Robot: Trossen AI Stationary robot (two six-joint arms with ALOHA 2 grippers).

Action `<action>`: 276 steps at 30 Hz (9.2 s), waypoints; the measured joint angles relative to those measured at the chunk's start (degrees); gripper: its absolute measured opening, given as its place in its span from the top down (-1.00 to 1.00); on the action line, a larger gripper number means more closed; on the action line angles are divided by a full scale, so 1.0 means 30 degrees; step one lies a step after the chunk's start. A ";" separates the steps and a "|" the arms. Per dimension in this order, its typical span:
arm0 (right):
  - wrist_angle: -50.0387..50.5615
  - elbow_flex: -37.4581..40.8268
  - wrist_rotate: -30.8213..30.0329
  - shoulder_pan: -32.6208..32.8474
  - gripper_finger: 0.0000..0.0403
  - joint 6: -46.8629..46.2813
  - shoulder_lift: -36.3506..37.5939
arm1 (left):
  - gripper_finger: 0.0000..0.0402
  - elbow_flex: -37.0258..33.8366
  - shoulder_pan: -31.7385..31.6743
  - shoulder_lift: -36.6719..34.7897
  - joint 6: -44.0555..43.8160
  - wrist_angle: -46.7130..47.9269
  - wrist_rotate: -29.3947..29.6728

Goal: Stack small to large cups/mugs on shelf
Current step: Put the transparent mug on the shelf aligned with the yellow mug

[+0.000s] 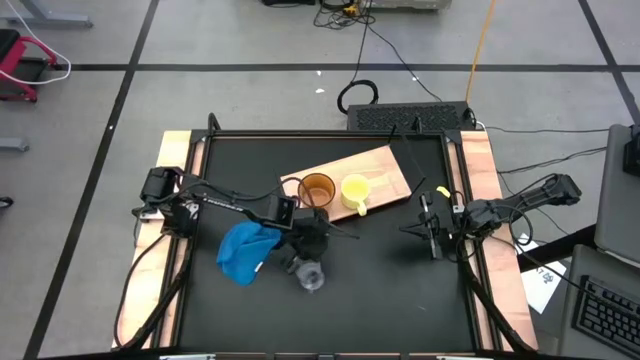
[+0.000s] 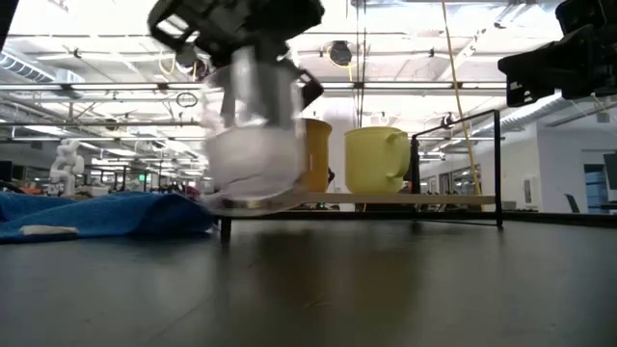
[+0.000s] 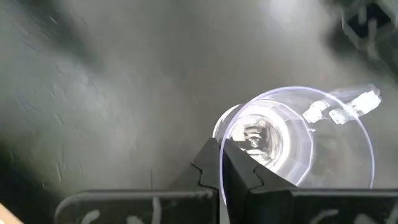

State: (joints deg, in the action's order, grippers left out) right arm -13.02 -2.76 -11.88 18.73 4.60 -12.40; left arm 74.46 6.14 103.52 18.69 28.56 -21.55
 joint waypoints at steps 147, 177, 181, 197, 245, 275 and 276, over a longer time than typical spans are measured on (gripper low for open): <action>0.2554 -0.0012 -0.1421 0.0046 1.00 -0.1311 0.1158 | 1.00 1.9889 -0.0178 1.2111 0.2770 1.0346 0.3704; 0.2896 -0.0007 -0.1392 0.0043 1.00 -0.1326 0.1144 | 0.96 1.8031 -0.0214 1.2024 0.2616 0.9311 0.3237; 0.2934 -0.0007 -0.1298 0.0039 1.00 -0.1328 0.1144 | 0.89 1.7999 -0.0203 1.2076 0.2794 0.9227 0.3223; 0.3024 -0.0007 -0.0423 0.0039 1.00 -0.1464 0.1144 | 0.70 1.7983 -0.0184 1.2191 0.2189 0.9077 0.3215; 0.3009 -0.0007 -0.0423 0.0039 1.00 -0.1828 0.0998 | 0.95 1.8659 0.0287 0.6632 0.2004 1.5370 0.3990; 0.2936 -0.0007 -0.0430 0.0039 1.00 -0.1960 0.0991 | 1.00 0.0301 0.0042 -0.8502 -0.1936 0.1041 0.5257; 0.2929 -0.0007 -0.0430 0.0039 1.00 -0.1960 0.0991 | 1.00 -0.0742 -0.0031 -0.8969 -0.2193 -0.0061 0.5118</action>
State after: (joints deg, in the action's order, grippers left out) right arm -4.23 -2.79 -13.17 18.85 -1.28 -9.43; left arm 72.23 6.05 76.61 12.11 28.37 -6.19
